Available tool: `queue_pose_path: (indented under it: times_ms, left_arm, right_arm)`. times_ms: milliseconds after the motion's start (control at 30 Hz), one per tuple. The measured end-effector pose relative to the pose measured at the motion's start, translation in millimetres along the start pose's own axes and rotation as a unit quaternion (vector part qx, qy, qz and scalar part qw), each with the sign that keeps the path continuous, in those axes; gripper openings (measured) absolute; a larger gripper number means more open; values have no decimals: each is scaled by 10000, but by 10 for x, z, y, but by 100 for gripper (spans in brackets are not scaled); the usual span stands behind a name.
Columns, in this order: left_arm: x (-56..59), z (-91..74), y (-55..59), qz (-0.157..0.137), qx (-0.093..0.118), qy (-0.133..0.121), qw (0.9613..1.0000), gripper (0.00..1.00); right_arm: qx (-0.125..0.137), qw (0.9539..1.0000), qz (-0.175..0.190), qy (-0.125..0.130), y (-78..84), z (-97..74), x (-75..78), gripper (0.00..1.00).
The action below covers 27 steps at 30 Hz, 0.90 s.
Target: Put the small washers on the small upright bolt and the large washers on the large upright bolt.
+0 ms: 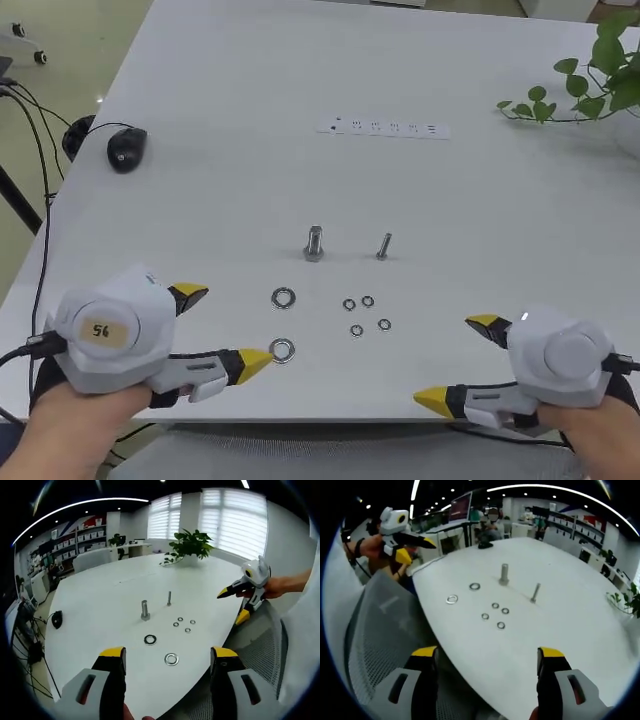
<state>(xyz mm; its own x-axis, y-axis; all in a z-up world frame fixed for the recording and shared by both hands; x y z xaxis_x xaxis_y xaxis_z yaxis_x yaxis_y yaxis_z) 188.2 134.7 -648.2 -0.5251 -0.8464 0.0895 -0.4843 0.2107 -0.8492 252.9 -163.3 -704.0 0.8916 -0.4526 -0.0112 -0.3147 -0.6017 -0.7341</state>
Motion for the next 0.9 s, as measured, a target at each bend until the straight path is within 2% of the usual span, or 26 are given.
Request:
queue_pose_path:
  times_ms: [300,567,733,833,900]
  left_arm:
    - [-31,-24,1,-207,99,-58,9997,67]
    - [-7,-51,42,-325,137,-100,9993,67]
    - [9,-63,38,-339,134,-102,9993,66]
    - [-16,-79,25,-355,167,-140,9991,66]
    - [-32,-91,14,-369,187,-165,9990,66]
  right_arm:
    - [-136,9999,79,13,12,37,39,76]
    - [-54,9999,148,40,-41,46,110,73]
    - [86,9994,311,128,-65,94,197,66]
    - [31,9996,241,133,-96,156,242,60]
    - [84,9997,204,54,-140,194,257,59]
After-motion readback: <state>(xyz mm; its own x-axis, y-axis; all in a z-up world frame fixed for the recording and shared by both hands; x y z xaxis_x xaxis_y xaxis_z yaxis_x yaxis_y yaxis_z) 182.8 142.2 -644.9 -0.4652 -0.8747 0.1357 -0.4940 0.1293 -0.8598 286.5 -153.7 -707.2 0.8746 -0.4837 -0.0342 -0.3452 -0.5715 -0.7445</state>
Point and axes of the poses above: the centre of the closed fingertips' face, and the gripper's own axes: z roughly forward along the fingers, x roughly to its right, y roughly out of its underside, the point moved 6 cm from there along -z, roughly backward along the fingers, and after that the axes turned 3 degrees about x, right-handed, at the moved point
